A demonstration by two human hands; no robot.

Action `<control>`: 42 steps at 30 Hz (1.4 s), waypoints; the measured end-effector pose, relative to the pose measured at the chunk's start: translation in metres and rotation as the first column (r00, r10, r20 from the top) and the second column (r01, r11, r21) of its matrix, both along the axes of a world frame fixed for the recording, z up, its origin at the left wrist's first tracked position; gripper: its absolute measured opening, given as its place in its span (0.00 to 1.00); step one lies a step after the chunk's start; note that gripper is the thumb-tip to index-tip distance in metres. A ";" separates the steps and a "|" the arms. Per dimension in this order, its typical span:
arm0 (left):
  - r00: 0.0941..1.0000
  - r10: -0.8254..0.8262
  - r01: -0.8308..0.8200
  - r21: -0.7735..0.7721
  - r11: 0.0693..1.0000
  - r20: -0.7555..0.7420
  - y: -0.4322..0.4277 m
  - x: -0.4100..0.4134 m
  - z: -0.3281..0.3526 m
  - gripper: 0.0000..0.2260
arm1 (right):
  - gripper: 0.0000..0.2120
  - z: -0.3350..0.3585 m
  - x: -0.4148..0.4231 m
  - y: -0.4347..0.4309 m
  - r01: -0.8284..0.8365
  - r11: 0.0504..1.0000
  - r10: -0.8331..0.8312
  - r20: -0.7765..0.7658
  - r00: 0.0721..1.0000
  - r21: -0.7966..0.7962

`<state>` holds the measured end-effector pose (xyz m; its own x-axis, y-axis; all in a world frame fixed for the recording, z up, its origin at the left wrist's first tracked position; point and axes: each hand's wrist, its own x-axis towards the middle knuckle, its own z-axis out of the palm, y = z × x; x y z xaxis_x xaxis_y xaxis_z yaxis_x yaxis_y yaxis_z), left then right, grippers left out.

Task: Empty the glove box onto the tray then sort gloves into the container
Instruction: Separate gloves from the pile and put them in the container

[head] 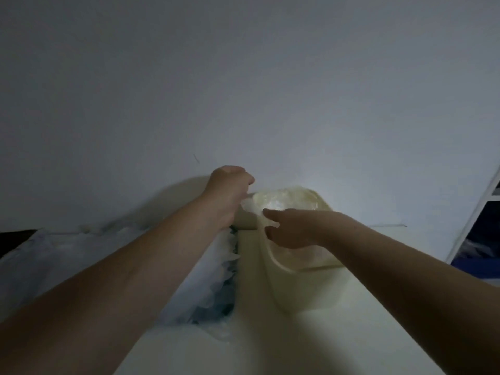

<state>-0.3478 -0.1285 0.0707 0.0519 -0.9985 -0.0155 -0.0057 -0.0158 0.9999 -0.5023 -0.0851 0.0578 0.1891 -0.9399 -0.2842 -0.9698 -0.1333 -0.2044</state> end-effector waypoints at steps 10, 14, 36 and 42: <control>0.462 -0.002 0.182 -0.093 0.979 0.887 0.041 0.123 -0.058 0.13 | 0.28 0.002 0.004 0.000 -0.034 0.998 0.049 -0.255 0.966 0.062; 0.259 -0.101 0.235 0.039 0.971 0.961 0.048 0.161 -0.100 0.16 | 0.26 0.037 0.016 0.021 -0.034 0.983 -0.003 -0.199 0.980 -0.181; 0.908 -0.390 0.396 -0.007 0.918 0.152 0.103 0.198 -0.045 0.08 | 0.51 -0.007 0.127 0.041 -0.158 0.933 0.322 0.550 0.770 -0.324; 0.890 -0.450 0.453 0.036 0.891 -0.070 0.099 0.194 -0.047 0.09 | 0.26 -0.022 0.137 0.027 -0.188 0.971 0.219 0.871 0.440 -0.149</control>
